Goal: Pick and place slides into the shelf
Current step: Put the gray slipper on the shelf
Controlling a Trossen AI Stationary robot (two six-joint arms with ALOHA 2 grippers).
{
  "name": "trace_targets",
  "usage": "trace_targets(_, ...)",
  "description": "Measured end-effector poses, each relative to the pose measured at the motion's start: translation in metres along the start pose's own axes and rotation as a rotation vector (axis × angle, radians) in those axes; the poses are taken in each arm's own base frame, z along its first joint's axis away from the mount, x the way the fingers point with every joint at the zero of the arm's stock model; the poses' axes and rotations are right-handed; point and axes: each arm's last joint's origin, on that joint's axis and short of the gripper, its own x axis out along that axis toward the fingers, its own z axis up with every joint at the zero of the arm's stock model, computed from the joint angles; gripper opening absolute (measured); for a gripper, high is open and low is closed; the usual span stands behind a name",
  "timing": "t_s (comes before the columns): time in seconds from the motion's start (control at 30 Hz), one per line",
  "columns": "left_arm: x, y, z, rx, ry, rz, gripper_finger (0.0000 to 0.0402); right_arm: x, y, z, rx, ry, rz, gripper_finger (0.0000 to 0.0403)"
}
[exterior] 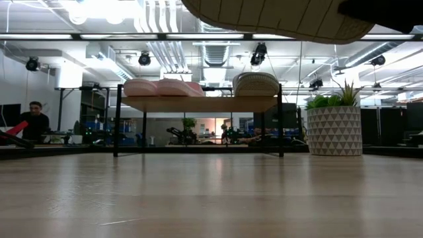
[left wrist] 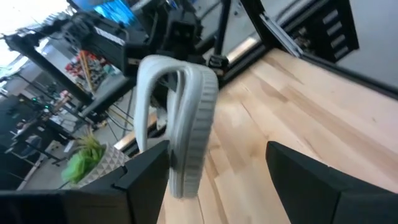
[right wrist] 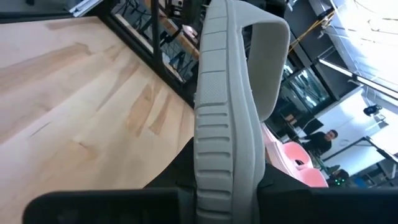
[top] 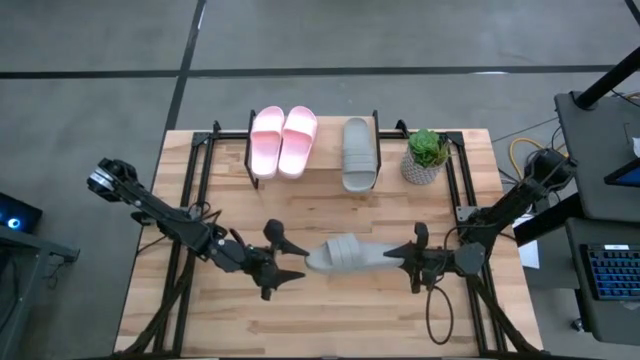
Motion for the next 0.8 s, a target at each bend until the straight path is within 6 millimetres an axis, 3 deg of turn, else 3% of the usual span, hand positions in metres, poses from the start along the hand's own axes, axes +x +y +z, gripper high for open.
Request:
trace_targets(0.43,0.029,-0.004,0.0,0.028,0.017,0.04,0.0239,0.0,0.0,0.0,0.015,-0.001,0.003,0.0041)
trace_targets(0.63,0.036,0.001,0.01,0.052,0.003,0.063,0.0192,0.0,0.0,0.0,0.022,0.001,0.004,0.0041)
trace_targets(0.8,0.046,-0.001,-0.001,0.114,0.057,0.061,0.0121,0.0,0.0,0.0,0.024,-0.001,0.004,0.0041)
